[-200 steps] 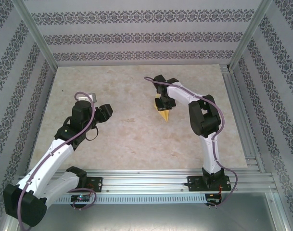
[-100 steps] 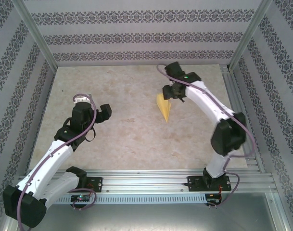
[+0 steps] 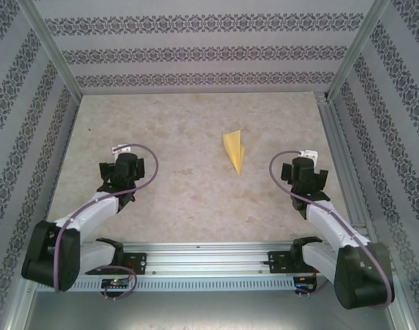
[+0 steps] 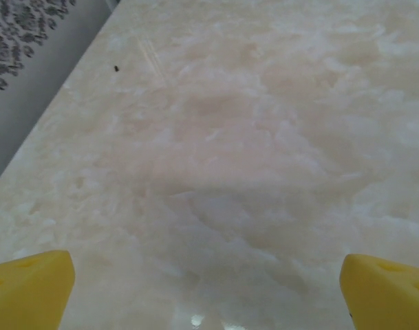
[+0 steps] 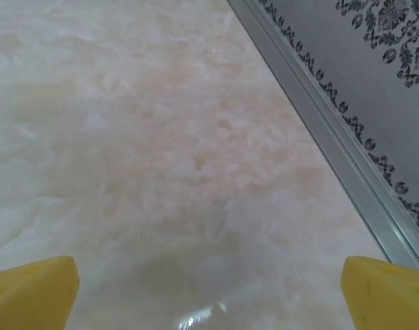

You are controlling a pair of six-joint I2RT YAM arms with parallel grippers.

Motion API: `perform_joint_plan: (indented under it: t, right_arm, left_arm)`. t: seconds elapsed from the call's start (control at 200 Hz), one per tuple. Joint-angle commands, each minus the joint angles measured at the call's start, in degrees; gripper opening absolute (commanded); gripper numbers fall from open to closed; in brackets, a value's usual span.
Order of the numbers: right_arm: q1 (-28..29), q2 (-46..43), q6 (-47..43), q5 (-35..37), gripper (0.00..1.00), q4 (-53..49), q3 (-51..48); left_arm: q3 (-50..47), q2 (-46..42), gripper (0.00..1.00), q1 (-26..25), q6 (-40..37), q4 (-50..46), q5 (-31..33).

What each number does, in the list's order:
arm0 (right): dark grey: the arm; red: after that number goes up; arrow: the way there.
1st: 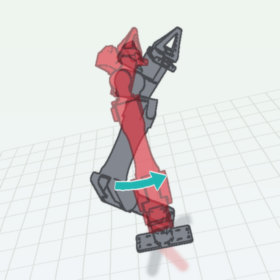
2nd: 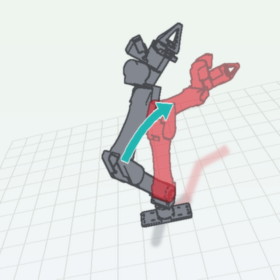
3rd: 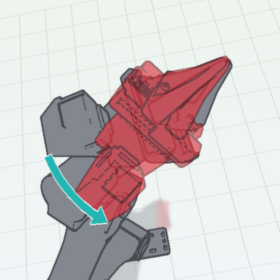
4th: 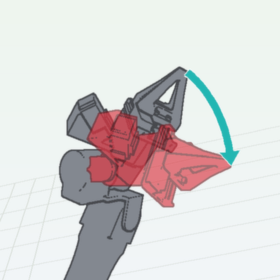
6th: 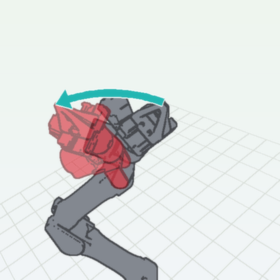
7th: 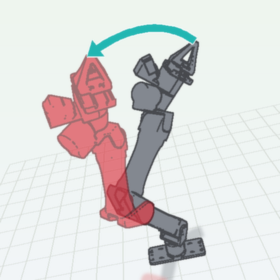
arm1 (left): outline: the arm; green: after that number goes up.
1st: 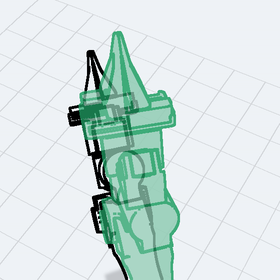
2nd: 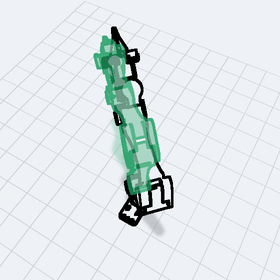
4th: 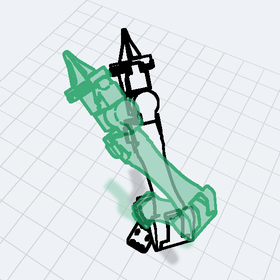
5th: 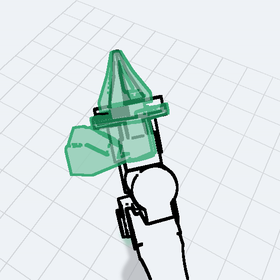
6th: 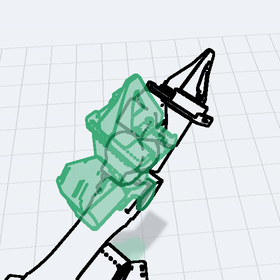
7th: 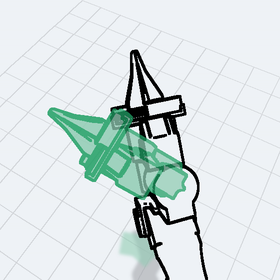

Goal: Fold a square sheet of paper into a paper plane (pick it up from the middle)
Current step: Reset both arms

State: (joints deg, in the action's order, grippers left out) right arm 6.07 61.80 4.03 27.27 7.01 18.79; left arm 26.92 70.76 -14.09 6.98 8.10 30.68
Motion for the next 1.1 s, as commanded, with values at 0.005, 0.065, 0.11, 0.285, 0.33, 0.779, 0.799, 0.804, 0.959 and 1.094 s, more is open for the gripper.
perform_joint_plan:
  t: [0.005,0.065,0.11,0.285,0.33,0.779,0.799,0.804,0.959,1.094]
  right_arm:
    - [-0.39,4.49,-2.50,-2.28,0.98,21.74,0.07]
    - [-1.21,7.64,-3.54,-6.44,0.98,28.86,-0.51]
    - [-1.41,11.31,-4.96,-8.33,0.98,38.50,-1.87]
    - [-2.96,24.96,-6.14,-15.42,0.98,54.23,-1.09]
    - [-3.51,28.01,-5.62,-15.00,0.98,58.82,-1.80]
    - [-5.10,26.32,-3.05,-14.21,0.98,51.10,0.46]
    - [-5.10,26.27,-3.00,-14.24,0.98,50.89,0.46]
    - [-5.10,26.22,-3.03,-14.25,0.98,50.86,0.46]
    - [-5.10,26.23,-3.01,-14.24,0.98,51.18,0.46]
    - [-5.10,26.21,-3.01,-14.24,0.98,51.18,0.46]
  left_arm:
    - [-1.64,4.73,1.00,2.35,-5.31,20.90,-7.63]
    - [-1.73,8.45,1.00,3.18,-6.62,25.98,-10.23]
    - [-0.20,10.04,1.00,4.15,-6.83,25.32,-12.00]
    - [-2.60,17.20,1.00,9.72,-6.53,38.11,-21.06]
    - [-3.86,18.01,1.00,9.97,-7.03,40.66,-23.03]
    - [-3.80,18.54,1.00,9.13,-7.87,40.51,-22.37]
    - [-3.64,18.52,1.00,9.20,-8.06,40.34,-22.93]
    - [-3.63,18.53,1.00,9.18,-8.09,40.29,-23.02]
    - [-3.30,18.63,1.00,9.34,-8.08,39.81,-23.85]
    - [-3.49,18.62,1.00,9.52,-8.08,40.18,-24.09]
